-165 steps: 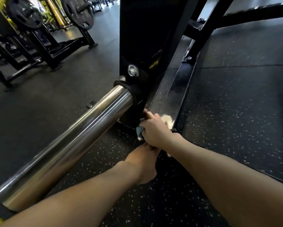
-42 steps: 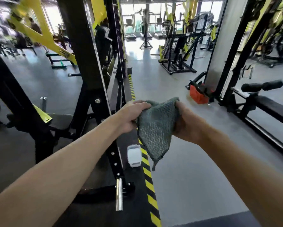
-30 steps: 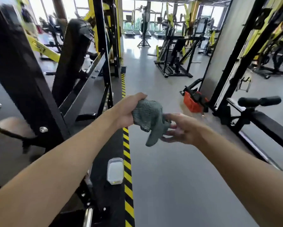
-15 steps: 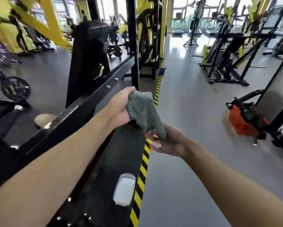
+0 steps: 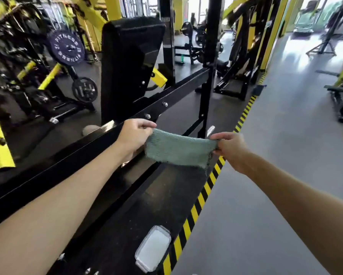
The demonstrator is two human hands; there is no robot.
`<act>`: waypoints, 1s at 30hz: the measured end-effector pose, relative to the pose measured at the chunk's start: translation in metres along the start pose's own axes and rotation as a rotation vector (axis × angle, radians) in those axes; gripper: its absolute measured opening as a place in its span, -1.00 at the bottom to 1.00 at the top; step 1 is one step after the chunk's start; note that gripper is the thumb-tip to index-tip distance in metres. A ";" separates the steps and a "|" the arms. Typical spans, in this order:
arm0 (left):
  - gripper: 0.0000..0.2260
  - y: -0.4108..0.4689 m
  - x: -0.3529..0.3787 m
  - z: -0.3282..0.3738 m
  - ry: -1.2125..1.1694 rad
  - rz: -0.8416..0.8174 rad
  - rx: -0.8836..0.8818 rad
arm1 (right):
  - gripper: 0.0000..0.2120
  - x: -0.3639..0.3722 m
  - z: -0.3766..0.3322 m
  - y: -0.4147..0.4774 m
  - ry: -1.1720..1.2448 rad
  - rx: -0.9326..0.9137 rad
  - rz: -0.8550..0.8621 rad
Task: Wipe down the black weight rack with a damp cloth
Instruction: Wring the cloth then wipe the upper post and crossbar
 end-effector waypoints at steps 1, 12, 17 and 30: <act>-0.81 0.015 0.008 -0.005 0.001 0.009 0.007 | -0.67 0.006 -0.001 0.020 -0.078 -0.044 -0.006; -0.77 0.154 0.049 -0.022 0.397 0.211 0.142 | -0.70 0.096 -0.049 0.203 -0.509 -0.404 -0.211; -0.94 0.181 0.047 -0.036 0.525 0.271 0.097 | -0.76 0.144 -0.061 0.251 -0.676 -0.596 -0.353; -0.74 0.168 0.108 -0.092 0.513 0.550 -0.130 | -0.80 0.246 0.004 0.317 -0.681 -0.600 -0.897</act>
Point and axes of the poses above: each hand's wrist, its own y-axis towards the middle knuckle, its own x-axis out of the palm, z = x × y, the point moved 6 cm from there along y, towards the middle knuckle, and after that the axes turned 10 degrees about z, right-handed, at the moved point
